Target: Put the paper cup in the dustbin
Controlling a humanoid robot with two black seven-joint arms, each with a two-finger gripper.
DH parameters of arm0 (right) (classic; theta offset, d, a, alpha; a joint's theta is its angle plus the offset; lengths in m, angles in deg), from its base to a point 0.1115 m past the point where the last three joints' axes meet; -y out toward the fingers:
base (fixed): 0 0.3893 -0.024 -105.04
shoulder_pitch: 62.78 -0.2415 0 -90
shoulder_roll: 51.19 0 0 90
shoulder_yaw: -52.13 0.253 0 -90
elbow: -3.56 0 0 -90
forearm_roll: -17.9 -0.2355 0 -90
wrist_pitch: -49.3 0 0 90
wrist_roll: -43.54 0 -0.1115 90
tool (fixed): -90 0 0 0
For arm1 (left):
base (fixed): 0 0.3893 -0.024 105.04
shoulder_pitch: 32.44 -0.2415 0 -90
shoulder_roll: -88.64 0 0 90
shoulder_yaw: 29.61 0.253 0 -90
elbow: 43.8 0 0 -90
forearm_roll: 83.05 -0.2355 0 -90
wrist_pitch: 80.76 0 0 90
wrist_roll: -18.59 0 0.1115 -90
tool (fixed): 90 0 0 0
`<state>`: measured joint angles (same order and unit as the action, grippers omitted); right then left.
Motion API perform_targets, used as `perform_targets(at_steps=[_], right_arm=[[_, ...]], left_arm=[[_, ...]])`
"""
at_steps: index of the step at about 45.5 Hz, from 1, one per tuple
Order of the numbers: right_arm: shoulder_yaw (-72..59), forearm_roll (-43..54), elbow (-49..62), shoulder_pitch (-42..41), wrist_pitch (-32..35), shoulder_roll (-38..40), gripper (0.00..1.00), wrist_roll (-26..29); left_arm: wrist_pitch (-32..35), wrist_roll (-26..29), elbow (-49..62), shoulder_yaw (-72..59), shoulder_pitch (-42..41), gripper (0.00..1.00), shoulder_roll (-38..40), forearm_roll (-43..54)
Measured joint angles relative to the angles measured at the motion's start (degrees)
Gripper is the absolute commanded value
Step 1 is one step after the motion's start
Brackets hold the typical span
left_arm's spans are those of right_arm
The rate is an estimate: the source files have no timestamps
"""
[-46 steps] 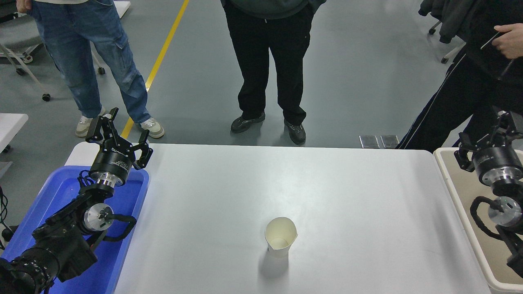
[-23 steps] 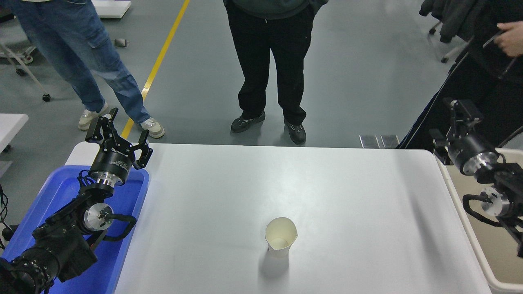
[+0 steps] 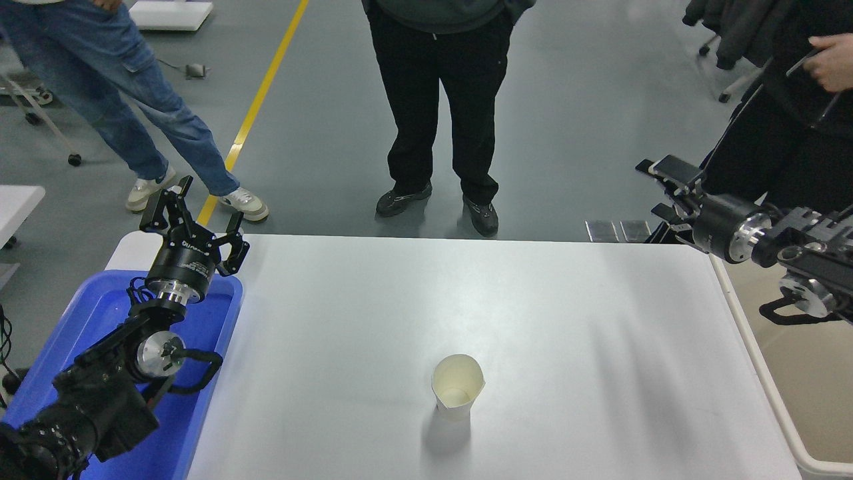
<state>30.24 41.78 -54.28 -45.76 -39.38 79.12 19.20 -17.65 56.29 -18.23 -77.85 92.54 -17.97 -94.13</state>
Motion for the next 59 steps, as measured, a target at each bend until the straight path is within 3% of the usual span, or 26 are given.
perform_targets(at_steps=[20,42,59], right_arm=[[-22.9,2.9,-19.6,-18.7,1.8,-0.9,0.99,0.9],[-29.2,2.2,-24.7,-22.0,2.5,-15.1,0.99,5.0],[-32.3,-4.6,-23.6,-21.4,-0.2,-24.5,0.99,9.0]], left_arm=[[0.0,0.0,0.0,0.0,0.0,1.0,0.0,0.0],[0.0,0.0,0.0,0.0,0.0,1.0,0.0,0.0],[0.0,0.0,0.0,0.0,0.0,1.0,0.0,0.0]])
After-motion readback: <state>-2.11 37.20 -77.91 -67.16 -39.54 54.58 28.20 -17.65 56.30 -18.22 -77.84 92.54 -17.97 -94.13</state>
